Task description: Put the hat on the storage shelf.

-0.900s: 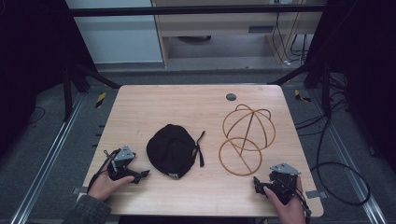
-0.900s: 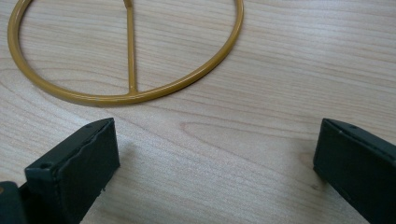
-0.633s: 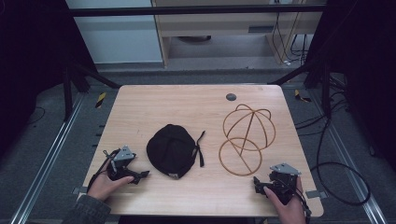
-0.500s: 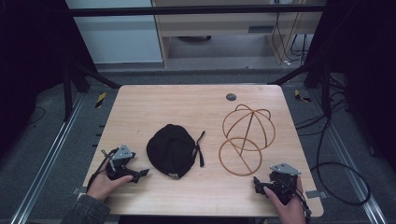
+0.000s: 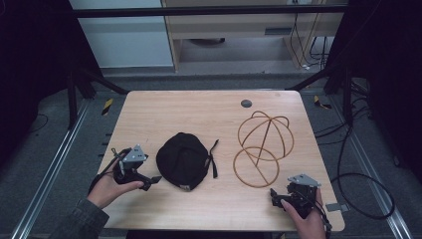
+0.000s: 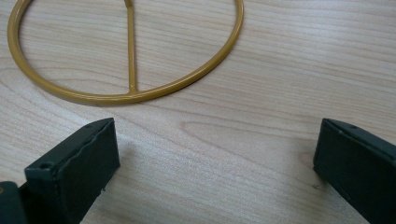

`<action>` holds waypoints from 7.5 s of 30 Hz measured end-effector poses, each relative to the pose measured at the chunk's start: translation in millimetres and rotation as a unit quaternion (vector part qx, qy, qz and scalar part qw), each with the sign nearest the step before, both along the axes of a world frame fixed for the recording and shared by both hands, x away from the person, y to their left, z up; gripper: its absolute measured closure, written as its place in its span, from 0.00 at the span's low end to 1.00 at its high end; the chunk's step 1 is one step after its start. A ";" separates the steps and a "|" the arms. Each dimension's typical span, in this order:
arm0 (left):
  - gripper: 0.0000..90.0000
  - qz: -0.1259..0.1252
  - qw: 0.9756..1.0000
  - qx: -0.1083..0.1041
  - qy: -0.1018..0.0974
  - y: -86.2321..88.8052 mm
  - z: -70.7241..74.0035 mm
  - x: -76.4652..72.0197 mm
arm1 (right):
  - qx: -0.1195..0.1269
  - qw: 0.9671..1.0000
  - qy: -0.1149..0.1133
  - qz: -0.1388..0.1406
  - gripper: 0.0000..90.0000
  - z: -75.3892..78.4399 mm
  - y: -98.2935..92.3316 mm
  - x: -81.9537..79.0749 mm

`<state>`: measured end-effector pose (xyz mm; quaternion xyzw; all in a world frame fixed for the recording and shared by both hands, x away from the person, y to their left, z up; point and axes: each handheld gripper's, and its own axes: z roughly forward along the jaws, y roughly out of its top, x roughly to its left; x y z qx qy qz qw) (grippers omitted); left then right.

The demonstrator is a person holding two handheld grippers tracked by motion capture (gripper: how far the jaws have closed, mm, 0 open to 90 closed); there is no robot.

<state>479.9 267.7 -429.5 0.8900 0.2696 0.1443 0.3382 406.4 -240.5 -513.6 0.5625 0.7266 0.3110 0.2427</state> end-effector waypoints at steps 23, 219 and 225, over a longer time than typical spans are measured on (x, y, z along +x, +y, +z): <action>0.06 -0.032 0.997 0.072 -0.011 -47.3 67.3 25.3 | -0.002 1.000 0.000 0.001 0.00 -0.1 -0.4 0.3; 0.82 -0.170 0.977 -0.001 -0.130 -246.4 272.6 16.9 | 0.000 1.000 0.001 -0.008 0.00 -0.2 -7.2 -0.3; 0.82 -0.179 0.976 0.004 -0.126 -260.6 268.8 19.4 | 0.001 1.000 0.002 -0.010 0.00 -0.2 -6.9 -0.4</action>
